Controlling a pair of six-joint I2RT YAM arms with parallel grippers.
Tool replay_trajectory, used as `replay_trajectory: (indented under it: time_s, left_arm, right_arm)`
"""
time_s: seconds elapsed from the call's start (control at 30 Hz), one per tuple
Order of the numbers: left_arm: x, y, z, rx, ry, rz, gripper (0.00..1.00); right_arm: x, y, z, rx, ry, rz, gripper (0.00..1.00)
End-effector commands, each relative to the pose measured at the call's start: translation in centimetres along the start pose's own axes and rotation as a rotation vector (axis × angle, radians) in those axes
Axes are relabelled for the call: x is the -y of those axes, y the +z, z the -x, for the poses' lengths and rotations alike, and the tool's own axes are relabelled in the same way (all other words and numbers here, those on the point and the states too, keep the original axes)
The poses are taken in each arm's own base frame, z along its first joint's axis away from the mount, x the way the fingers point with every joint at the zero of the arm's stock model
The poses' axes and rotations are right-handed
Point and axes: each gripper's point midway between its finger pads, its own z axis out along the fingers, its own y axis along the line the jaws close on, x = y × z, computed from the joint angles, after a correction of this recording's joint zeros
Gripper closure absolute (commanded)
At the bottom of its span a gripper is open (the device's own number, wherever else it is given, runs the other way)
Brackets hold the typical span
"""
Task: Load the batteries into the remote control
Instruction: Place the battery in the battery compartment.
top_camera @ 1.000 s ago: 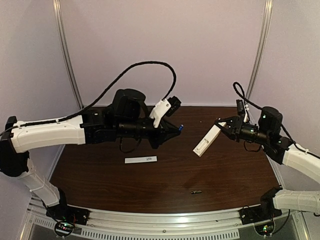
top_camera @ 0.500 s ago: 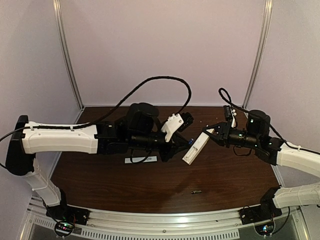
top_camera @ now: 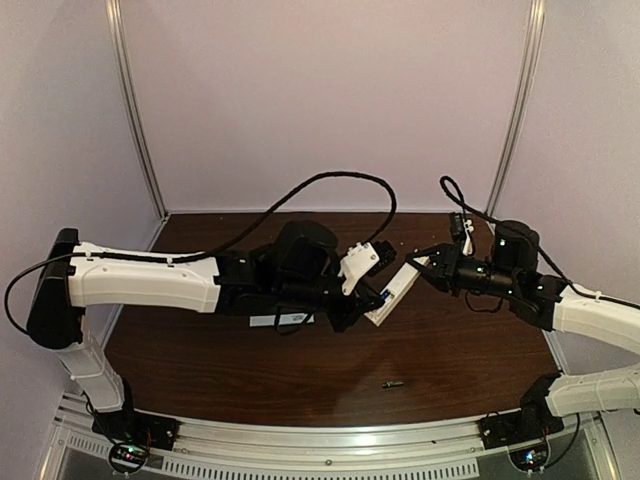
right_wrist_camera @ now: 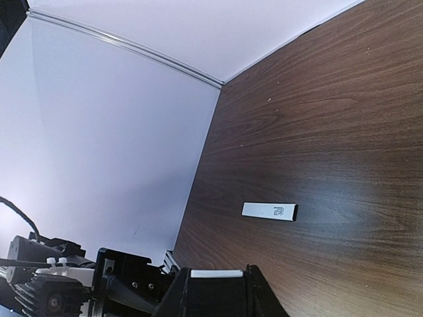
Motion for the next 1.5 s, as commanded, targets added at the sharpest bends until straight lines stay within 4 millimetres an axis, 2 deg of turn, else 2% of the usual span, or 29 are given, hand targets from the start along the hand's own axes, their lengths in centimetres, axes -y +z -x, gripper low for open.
replay_trajectory:
  time_s: [0.0,0.27,0.67,0.9,1.2,1.47]
  left_arm:
    - [-0.3,0.5,0.9,0.015,-0.014,0.029,0.98]
    - [-1.3,1.1,-0.1,-0.020,-0.019,0.083,0.96]
    - [-1.2,1.6,-0.9,-0.043,-0.033,0.074,0.92]
    - [-1.5,1.7,-1.5,-0.057,-0.052,0.093,0.84]
    - [-1.6,1.6,-1.8,-0.070,-0.059,0.100,0.82]
    - [-1.6,0.4,-1.0,-0.051,-0.090,0.070,0.60]
  right_arm:
    - [-0.9,0.2,0.6,0.023,-0.004,0.013,1.00]
    - [-1.0,0.2,0.6,0.024,0.000,0.018,1.00]
    - [-1.1,0.0,0.8,0.036,-0.001,0.015,1.00]
    - [-1.2,-0.2,1.0,0.048,-0.005,0.012,1.00]
    - [-1.2,-0.2,1.0,0.046,-0.011,0.006,1.00]
    - [-0.8,0.0,0.5,0.015,-0.052,-0.013,1.00]
